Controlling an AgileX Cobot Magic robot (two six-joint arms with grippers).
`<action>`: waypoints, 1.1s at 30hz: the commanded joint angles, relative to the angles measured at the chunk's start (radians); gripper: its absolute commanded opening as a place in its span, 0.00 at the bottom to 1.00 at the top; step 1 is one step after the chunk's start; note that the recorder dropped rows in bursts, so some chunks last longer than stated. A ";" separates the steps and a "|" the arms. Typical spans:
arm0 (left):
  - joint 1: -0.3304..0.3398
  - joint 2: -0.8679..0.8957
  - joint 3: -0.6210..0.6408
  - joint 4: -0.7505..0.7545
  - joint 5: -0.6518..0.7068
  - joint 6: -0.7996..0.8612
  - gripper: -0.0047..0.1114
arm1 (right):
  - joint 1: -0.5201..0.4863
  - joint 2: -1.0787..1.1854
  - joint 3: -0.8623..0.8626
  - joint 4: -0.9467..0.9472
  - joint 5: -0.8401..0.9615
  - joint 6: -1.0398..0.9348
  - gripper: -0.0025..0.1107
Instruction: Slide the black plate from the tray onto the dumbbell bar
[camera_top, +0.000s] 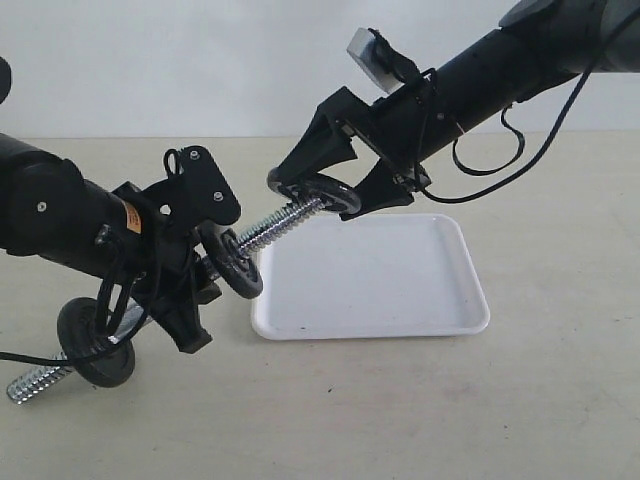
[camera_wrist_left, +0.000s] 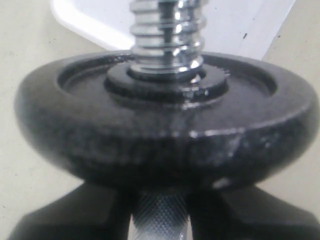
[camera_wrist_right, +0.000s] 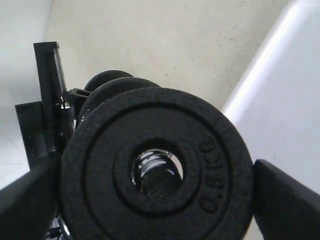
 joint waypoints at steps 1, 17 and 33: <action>-0.013 -0.052 -0.037 -0.008 -0.354 0.009 0.08 | 0.004 -0.017 -0.013 0.096 0.006 -0.005 0.02; -0.011 -0.104 -0.037 -0.047 -0.400 0.007 0.08 | 0.008 -0.017 -0.013 0.145 0.006 -0.022 0.02; 0.042 -0.104 -0.037 -0.101 -0.412 0.007 0.08 | 0.007 -0.017 -0.013 0.170 0.006 -0.080 0.02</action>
